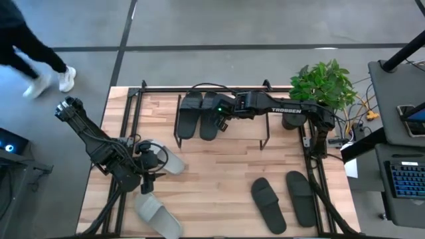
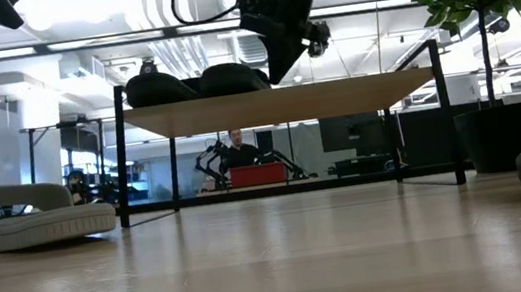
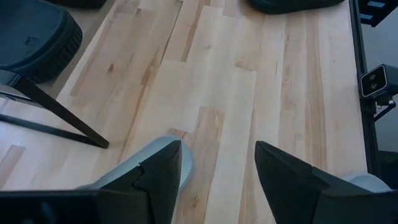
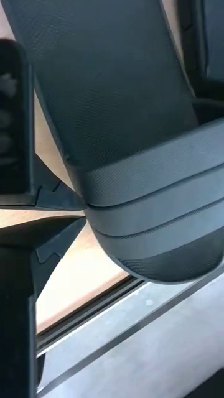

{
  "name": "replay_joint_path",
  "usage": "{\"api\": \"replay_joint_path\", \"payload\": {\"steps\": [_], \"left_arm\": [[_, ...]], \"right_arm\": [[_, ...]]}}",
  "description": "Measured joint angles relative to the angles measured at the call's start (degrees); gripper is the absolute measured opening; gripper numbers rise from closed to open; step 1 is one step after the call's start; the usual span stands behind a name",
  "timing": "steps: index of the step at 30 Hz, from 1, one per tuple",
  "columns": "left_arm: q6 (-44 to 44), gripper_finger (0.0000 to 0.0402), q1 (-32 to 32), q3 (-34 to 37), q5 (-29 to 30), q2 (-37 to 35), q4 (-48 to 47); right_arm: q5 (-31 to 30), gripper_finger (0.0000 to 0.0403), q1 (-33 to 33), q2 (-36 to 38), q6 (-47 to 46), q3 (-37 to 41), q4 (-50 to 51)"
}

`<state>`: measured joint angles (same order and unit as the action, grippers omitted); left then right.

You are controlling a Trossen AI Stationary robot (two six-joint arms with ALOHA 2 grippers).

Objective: Pick and place slides into the shelf
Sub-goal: Put the black slipper on the shelf

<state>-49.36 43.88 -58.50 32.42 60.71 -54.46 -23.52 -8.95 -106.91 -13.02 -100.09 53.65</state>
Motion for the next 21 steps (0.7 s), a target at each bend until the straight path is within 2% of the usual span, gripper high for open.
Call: {"api": "replay_joint_path", "payload": {"steps": [6,12,17,21], "left_arm": [[0.0,0.0189,0.02,-0.02,0.0,0.0,0.02],[-1.27,0.0189,0.0,-0.02,0.02,0.0,0.0],[-0.75,0.0189,0.02,-0.02,0.22,0.02,-0.04],[0.66,0.0189,0.02,-0.02,1.2,0.02,-0.02]], "right_arm": [[-0.28,0.0018,-0.09,-0.16,-1.4,0.04,-0.34],[0.23,0.0018,1.15,0.95,-11.16,-1.53,14.49],[13.0,0.0018,7.07,2.7,-17.86,-5.56,23.96],[15.09,0.0018,14.89,3.12,-23.24,-8.09,27.97]]}}
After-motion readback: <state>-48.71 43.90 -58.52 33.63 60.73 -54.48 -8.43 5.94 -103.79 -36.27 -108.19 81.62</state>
